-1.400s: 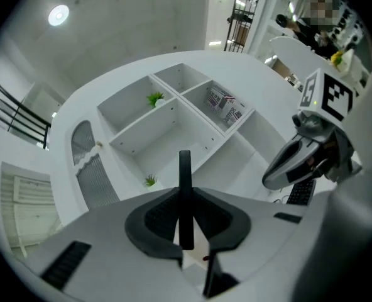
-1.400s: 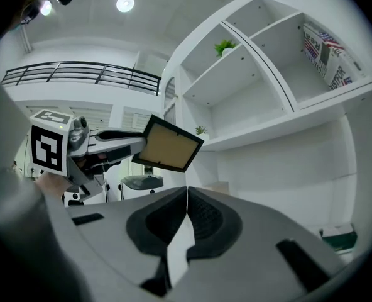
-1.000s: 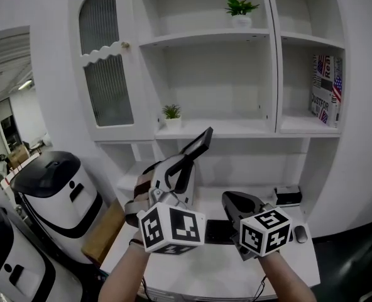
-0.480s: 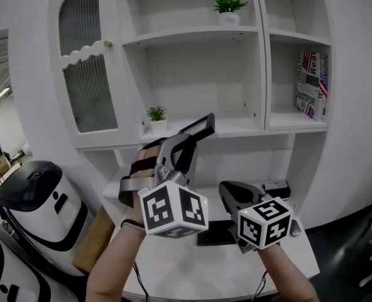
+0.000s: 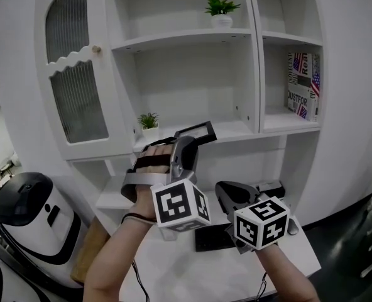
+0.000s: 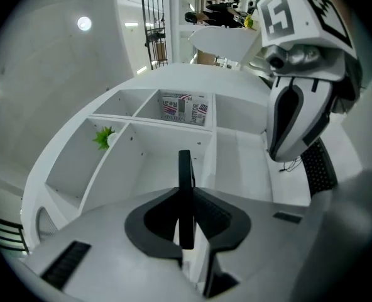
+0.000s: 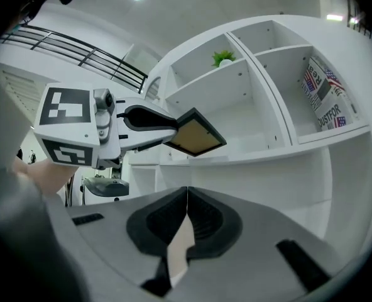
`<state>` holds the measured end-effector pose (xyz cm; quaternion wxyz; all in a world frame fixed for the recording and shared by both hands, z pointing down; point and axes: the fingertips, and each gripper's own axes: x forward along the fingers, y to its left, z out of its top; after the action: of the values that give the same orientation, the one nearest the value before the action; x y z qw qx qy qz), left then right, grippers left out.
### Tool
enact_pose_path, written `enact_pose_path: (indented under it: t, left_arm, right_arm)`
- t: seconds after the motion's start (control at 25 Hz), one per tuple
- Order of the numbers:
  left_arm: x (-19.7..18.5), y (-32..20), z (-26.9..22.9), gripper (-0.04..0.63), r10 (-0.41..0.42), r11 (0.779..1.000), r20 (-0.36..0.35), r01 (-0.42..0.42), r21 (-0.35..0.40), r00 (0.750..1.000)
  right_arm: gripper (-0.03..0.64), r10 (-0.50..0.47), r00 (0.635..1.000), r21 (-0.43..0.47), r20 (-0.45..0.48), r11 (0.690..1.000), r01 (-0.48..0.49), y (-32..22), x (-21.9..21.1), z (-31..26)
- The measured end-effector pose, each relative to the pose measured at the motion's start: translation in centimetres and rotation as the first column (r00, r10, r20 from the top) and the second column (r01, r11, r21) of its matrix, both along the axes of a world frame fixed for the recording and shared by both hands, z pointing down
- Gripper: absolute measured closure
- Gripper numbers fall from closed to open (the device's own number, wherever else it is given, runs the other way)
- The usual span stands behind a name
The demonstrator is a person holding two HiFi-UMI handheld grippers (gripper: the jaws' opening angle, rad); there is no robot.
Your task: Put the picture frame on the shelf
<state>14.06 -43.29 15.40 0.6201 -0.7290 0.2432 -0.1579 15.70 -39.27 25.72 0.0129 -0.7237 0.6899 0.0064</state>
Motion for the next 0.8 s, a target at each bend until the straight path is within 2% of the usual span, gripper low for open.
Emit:
enact_pose_path:
  t: [0.24,0.44,0.8]
  left_arm:
    - [1.4,-0.9,1.1,0.537,-0.014,0.995,0.070,0.007,0.100,0.997]
    - [2.7,-1.1,2.1,0.535,-0.005,0.993,0.105,-0.007,0.115,0.994]
    - [4.0,-2.7,3.3,0.535,-0.019,0.992,0.129,0.003,0.123,0.991]
  right_arm:
    - [0.615,0.034,0.999,0.004,0.012,0.999,-0.034,-0.2,0.8,0.1]
    - [0.615,0.048,0.999,0.001,0.017,0.999,-0.048,-0.2,1.2,0.4]
    - [0.615,0.060,0.998,-0.011,0.028,0.998,-0.060,-0.1,2.2,1.3]
